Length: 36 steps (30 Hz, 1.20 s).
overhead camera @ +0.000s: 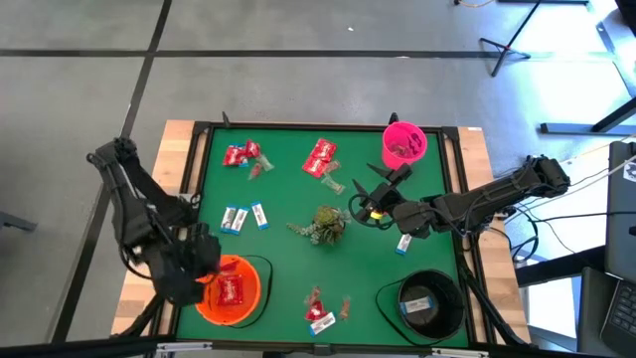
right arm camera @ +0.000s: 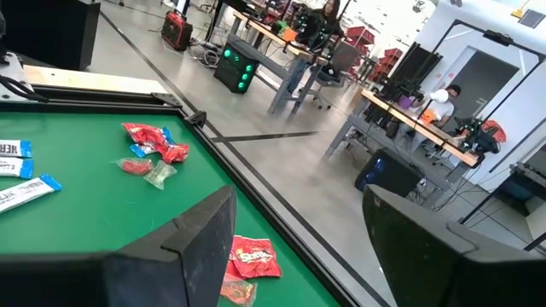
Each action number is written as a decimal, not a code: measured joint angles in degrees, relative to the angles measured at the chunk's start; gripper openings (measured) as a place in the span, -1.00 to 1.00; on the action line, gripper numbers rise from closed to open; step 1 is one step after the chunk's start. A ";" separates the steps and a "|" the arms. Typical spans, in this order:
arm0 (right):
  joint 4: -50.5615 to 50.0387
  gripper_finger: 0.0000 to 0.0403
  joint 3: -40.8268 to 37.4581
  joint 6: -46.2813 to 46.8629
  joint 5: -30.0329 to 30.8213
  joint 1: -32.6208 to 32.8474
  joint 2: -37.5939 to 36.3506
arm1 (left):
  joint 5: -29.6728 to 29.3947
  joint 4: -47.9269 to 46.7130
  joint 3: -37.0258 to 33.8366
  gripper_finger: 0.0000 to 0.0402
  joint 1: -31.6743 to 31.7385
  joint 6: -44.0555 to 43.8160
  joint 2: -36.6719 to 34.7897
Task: Sort candy
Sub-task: Put the red candy into the orange bucket, then put the white chocolate into the black bucket
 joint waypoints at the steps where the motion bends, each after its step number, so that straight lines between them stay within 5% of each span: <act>1: 0.00 0.25 0.00 0.00 -0.02 0.00 0.00 | 1.49 -1.02 0.00 -1.00 -0.01 -1.23 0.88; 15: -3.95 0.25 -0.02 4.74 -0.04 0.00 0.02 | 4.09 -0.80 -0.04 -0.98 -0.51 -4.32 4.16; 28: -6.27 0.25 -0.04 6.01 -0.07 0.00 0.02 | 4.20 -1.15 -0.09 -0.43 1.39 -4.57 3.63; 36: -6.18 0.25 -0.02 5.98 -1.90 0.07 0.02 | -5.81 -2.37 -0.09 -0.40 8.19 -3.87 -1.99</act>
